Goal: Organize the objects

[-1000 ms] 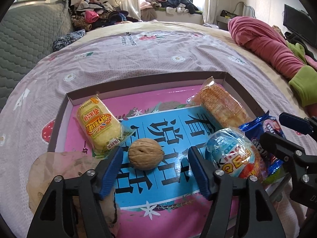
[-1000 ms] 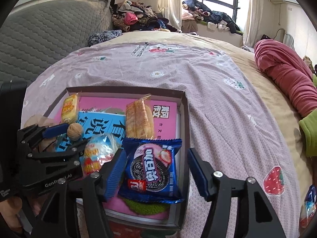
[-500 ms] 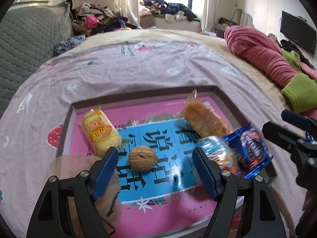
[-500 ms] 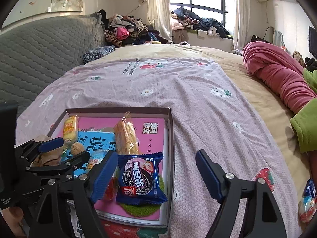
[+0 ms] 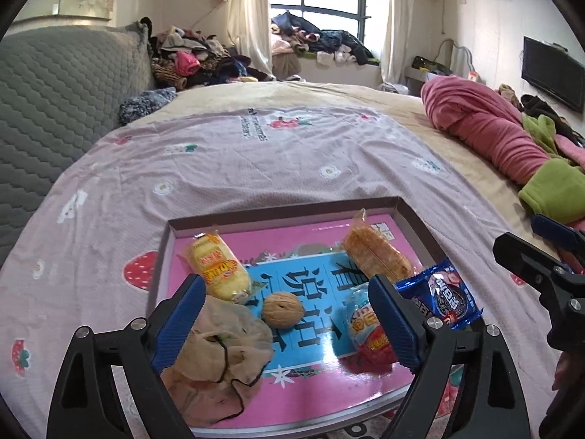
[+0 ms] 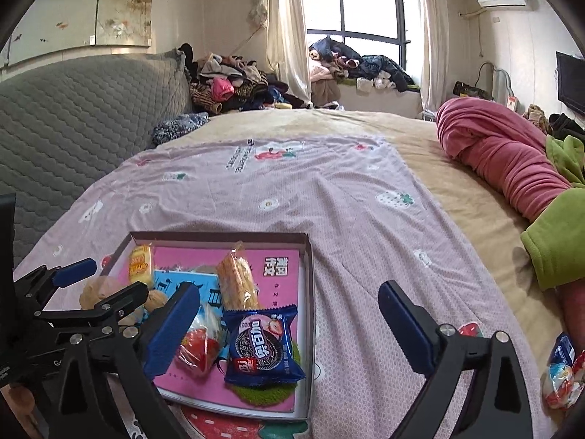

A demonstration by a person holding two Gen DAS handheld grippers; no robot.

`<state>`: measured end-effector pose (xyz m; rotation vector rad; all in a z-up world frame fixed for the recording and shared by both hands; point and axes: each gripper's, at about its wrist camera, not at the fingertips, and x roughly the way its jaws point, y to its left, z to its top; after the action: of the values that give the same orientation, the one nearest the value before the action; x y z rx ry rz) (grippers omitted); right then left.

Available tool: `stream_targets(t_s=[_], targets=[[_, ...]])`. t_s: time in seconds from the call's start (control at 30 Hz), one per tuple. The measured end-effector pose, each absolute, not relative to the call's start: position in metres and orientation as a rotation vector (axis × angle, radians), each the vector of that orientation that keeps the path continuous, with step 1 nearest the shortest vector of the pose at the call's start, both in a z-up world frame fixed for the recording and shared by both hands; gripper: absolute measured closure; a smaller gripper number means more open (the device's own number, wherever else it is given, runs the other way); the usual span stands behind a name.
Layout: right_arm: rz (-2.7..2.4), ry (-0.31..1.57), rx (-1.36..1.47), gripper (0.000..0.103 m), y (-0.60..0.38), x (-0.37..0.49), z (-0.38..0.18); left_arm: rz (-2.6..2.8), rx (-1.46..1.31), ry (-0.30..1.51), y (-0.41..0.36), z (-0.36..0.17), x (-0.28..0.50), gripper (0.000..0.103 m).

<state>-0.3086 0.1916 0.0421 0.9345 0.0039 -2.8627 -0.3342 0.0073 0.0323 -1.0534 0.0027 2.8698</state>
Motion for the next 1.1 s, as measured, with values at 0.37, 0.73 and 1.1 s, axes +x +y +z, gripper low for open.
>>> stream_targets(t_s=[0.37,0.73,1.1], targets=[[-2.881,-0.003,0.835,0.001,0.184,-0.288,0.067,2.996,-0.987,0.003,-0.009,0.067,-0.309,0.01],[-2.86,-0.012,0.756,0.001,0.173,-0.248,0.09,3.047,-0.935,-0.048,-0.029,0.093,-0.259,0.01],[-2.855,0.065,0.738,0.001,0.176,-0.184,0.114,3.08,-0.994,-0.021,-0.038,0.106,-0.194,0.009]])
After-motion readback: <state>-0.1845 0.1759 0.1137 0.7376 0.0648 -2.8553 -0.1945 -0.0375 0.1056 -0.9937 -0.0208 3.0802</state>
